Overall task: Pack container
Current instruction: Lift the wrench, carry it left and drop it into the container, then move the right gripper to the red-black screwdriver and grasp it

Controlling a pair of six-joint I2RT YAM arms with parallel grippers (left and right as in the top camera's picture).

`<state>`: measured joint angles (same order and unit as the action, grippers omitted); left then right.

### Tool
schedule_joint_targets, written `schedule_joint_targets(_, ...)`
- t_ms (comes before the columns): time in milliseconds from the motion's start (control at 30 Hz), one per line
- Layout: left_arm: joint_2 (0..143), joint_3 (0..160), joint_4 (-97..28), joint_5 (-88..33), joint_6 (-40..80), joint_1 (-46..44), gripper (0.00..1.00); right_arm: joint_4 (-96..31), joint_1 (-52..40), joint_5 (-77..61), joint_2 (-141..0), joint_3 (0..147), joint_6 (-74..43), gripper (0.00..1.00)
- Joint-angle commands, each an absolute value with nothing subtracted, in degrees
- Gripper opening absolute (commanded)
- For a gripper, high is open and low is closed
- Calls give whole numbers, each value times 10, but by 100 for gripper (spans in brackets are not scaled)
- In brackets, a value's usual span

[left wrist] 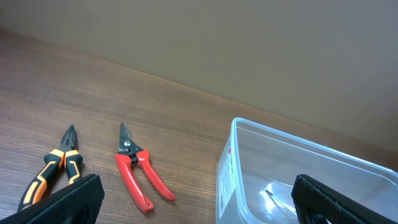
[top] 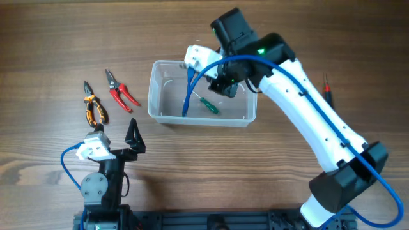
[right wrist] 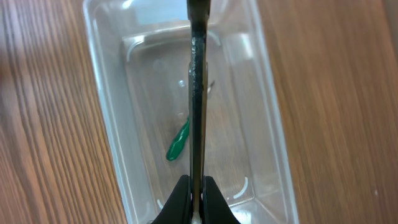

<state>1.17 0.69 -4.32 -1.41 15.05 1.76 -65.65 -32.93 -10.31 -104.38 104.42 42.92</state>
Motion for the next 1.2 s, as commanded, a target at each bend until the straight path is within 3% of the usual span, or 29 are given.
schedule_joint_targets(0, 9, 4, -44, -19, 137, 14, 100, -647, -329, -110, -1094, 1016, 475, 4)
schedule_joint_targets(433, 9, 4, -44, -19, 137, 14, 100, -602, -329, -97, -1281, 1010, 448, 4)
schedule_joint_targets(467, 9, 4, -44, -19, 137, 14, 100, -602, -329, -97, -1284, 1010, 448, 9)
schedule_joint_targets(500, 9, 4, -44, -19, 137, 14, 100, -599, -329, -97, -1287, 1010, 441, 25)
schedule_joint_targets(533, 9, 4, -44, -19, 137, 14, 100, -596, -329, -97, -1287, 1010, 431, 33)
schedule_joint_targets(600, 9, 4, -44, -19, 137, 14, 100, -592, -329, -97, -1287, 1010, 418, 40)
schedule_joint_targets(667, 9, 4, -44, -19, 137, 14, 100, -596, -329, -97, -1287, 1010, 417, 40)
schedule_joint_targets(733, 9, 4, -44, -19, 137, 14, 100, -599, -329, -98, -1283, 1014, 393, 27)
schedule_joint_targets(800, 9, 4, -44, -19, 137, 14, 100, -613, -329, -105, -1269, 1034, 384, 25)
schedule_joint_targets(933, 9, 4, -44, -19, 137, 14, 100, -615, -327, -84, -1205, 1086, 330, 25)
schedule_joint_targets(1000, 9, 4, -44, -19, 137, 14, 100, -615, -320, -60, -1168, 1111, 298, 35)
schedule_joint_targets(1100, 9, 4, -44, -19, 137, 14, 100, -615, -306, -44, -1131, 1117, 298, 41)
schedule_joint_targets(1167, 9, 4, -44, -19, 137, 14, 100, -622, -287, 3, -1120, 1117, 281, 39)
